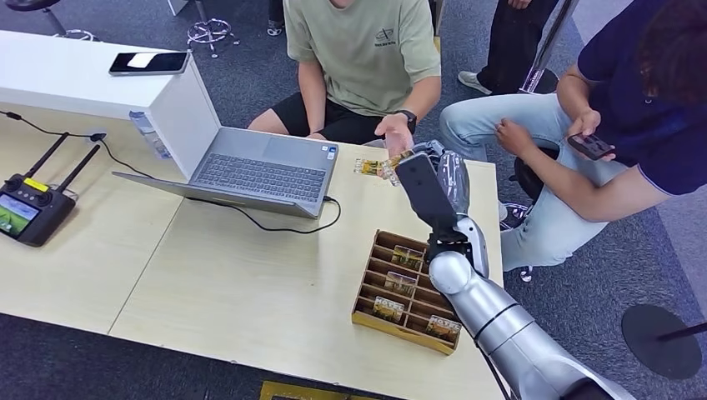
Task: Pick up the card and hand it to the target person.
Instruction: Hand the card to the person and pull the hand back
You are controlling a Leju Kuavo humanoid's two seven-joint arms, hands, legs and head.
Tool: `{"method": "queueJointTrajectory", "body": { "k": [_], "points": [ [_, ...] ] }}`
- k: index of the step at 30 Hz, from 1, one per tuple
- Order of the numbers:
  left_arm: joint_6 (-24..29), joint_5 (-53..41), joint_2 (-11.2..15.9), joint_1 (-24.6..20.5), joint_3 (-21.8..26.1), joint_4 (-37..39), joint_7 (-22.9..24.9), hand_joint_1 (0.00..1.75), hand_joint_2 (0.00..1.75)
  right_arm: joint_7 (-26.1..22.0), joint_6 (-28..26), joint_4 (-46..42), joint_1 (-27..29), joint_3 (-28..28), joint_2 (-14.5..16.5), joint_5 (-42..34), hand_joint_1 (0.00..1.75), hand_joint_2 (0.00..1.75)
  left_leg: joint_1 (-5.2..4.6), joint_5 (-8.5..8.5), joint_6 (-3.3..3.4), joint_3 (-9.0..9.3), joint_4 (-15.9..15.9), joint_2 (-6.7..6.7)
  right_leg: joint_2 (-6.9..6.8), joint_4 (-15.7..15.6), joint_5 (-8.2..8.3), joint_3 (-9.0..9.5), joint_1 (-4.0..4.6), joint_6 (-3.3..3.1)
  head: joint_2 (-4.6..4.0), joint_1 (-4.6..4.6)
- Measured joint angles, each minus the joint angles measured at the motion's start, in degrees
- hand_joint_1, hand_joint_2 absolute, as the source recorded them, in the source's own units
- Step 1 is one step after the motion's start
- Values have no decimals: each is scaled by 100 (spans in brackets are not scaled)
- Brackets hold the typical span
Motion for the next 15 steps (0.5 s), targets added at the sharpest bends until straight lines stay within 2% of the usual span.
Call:
{"method": "queueJointTrajectory", "body": {
  "k": [15],
  "points": [
    [38,9,18,14,12,-10,-126,0,175,122,-37,-258,24,125,-115,88,0,175,0,-1,1,-9,7,-13,-14,4,-5,-6,0,3,0,0]
  ]
}}
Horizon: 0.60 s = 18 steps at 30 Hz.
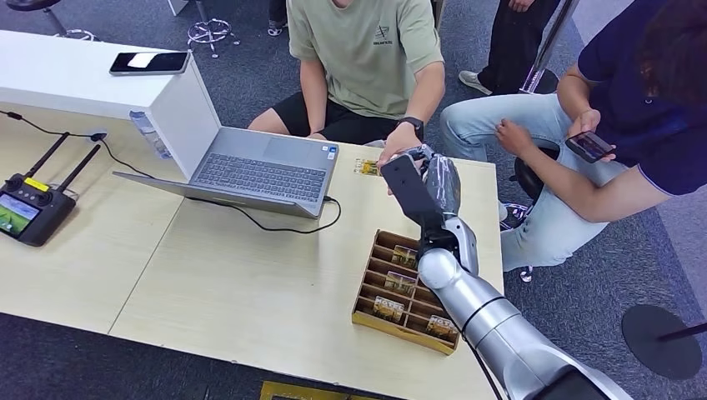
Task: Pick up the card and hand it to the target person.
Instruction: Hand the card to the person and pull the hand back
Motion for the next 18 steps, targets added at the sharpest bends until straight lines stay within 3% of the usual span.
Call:
{"method": "queueJointTrajectory", "body": {
  "k": [1,5,11,18],
  "points": [
    [13,40,2,5,47,-2,-43,0,175,-2,-5,-22,9,-4,-10,-5,0,175,0,0,0,1,0,0,0,0,0,1,0,0,0,0],
    [-5,139,10,22,151,-3,-100,0,0,-34,-3,-169,63,-48,-41,-82,0,175,0,0,-1,1,0,-1,-1,0,0,0,1,-1,0,0],
    [-15,273,13,100,294,-1,-194,0,0,-303,263,-1020,395,-488,-214,-961,0,175,2,0,0,0,0,-3,-3,-1,0,0,2,0,0,0],
    [-35,480,30,289,508,19,-319,0,0,-359,859,-3305,1137,-1142,-1214,-3118,0,175,3,-1,3,-4,6,-22,-21,-3,-7,3,3,2,0,0]
  ]
}}
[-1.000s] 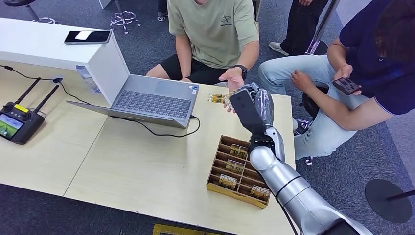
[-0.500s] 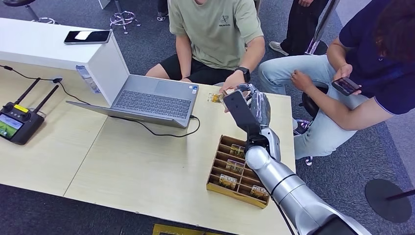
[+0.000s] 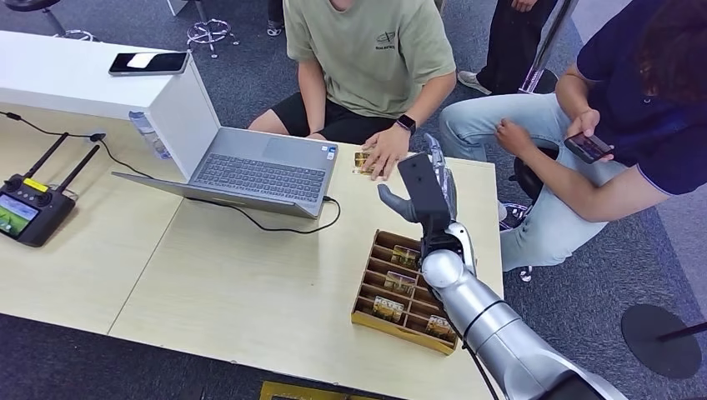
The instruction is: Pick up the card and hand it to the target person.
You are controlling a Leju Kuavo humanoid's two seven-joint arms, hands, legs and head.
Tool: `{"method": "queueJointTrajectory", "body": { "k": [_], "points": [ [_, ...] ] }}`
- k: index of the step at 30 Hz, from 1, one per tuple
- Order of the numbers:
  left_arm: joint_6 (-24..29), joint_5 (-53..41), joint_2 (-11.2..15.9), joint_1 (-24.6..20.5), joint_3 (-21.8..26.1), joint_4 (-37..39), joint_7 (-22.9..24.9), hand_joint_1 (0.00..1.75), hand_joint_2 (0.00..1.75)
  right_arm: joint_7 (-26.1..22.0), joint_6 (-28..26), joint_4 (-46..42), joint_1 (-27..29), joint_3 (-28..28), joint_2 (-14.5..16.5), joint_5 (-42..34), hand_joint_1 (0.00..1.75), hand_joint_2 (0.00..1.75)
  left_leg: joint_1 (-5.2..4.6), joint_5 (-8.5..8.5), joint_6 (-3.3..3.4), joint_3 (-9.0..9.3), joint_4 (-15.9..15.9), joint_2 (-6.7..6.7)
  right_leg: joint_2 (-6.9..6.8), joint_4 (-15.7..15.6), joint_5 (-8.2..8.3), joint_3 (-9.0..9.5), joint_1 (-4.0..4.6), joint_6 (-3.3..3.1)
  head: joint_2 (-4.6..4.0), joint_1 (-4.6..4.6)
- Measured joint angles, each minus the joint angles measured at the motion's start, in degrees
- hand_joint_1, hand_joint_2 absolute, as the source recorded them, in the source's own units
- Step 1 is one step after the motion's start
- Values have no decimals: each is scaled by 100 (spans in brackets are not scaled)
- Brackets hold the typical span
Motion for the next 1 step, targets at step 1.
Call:
{"method": "queueJointTrajectory", "body": {
  "k": [1],
  "points": [
    [-4,17,2,11,15,3,-11,0,0,-19,65,-170,59,-51,-95,-180,0,175,0,0,0,-2,1,-3,-3,1,-1,-1,0,1,0,0]
  ]
}}
